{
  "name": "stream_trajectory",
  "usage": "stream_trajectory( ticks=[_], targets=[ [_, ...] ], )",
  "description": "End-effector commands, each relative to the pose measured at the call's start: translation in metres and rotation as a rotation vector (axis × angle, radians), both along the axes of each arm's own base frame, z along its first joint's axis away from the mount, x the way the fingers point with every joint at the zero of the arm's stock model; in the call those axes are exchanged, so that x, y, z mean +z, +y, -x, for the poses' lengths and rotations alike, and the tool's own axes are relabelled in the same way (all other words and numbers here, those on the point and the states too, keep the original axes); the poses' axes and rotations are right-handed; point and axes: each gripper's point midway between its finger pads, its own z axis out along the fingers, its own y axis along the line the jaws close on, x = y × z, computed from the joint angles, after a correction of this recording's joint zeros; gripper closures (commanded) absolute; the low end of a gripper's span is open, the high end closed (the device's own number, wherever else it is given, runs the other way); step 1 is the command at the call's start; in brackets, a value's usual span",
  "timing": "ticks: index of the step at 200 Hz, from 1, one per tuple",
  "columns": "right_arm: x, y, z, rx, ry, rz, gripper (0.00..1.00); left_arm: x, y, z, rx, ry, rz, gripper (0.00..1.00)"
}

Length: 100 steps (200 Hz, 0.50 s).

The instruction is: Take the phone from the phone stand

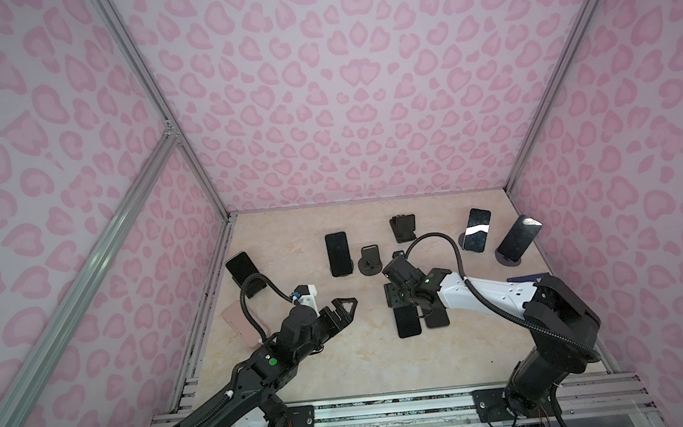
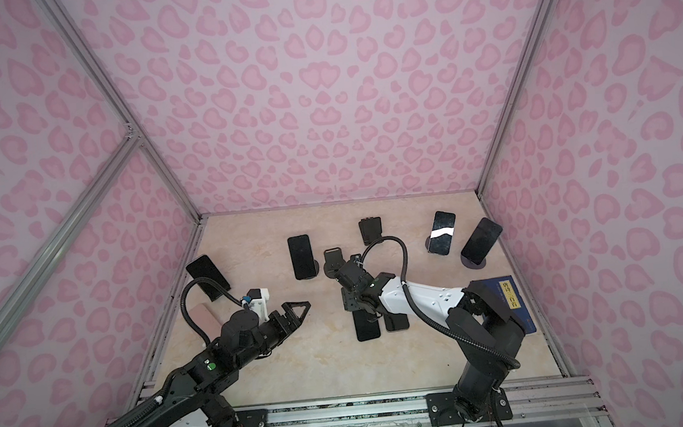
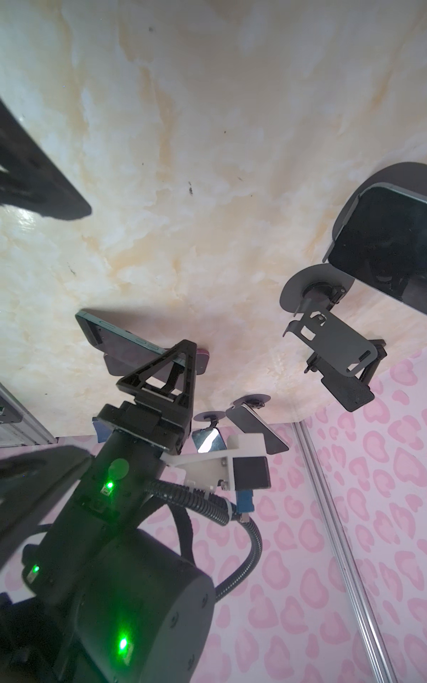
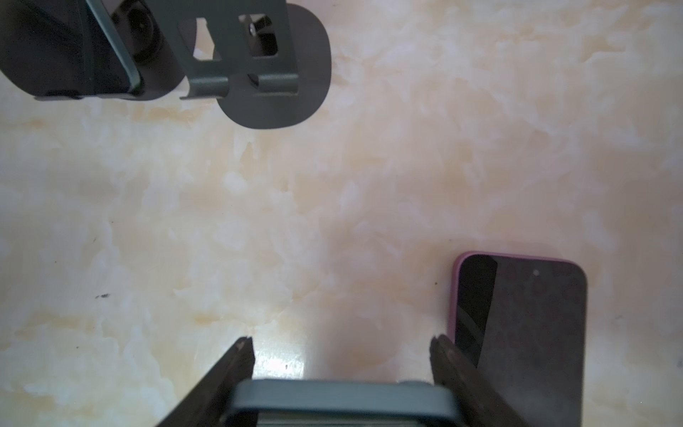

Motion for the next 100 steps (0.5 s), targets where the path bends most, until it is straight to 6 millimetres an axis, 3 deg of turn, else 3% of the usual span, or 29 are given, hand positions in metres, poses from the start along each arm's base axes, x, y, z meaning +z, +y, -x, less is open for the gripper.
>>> stream_trajectory(
  ticks=[1,48,100],
  targets=[
    [-0.008,0.003,-0.005,-0.012,0.003,-0.02,0.33,0.004,0.001,-0.002,0.01,-0.012,0.0,0.02],
    [-0.019,-0.001,-0.018,-0.077,-0.031,-0.032,0.34,-0.001,0.003,-0.003,0.02,-0.014,-0.012,0.01],
    [-0.038,-0.007,-0.015,-0.106,-0.023,0.016,0.33,0.003,-0.002,-0.005,-0.007,-0.027,-0.036,0.01]
  ],
)
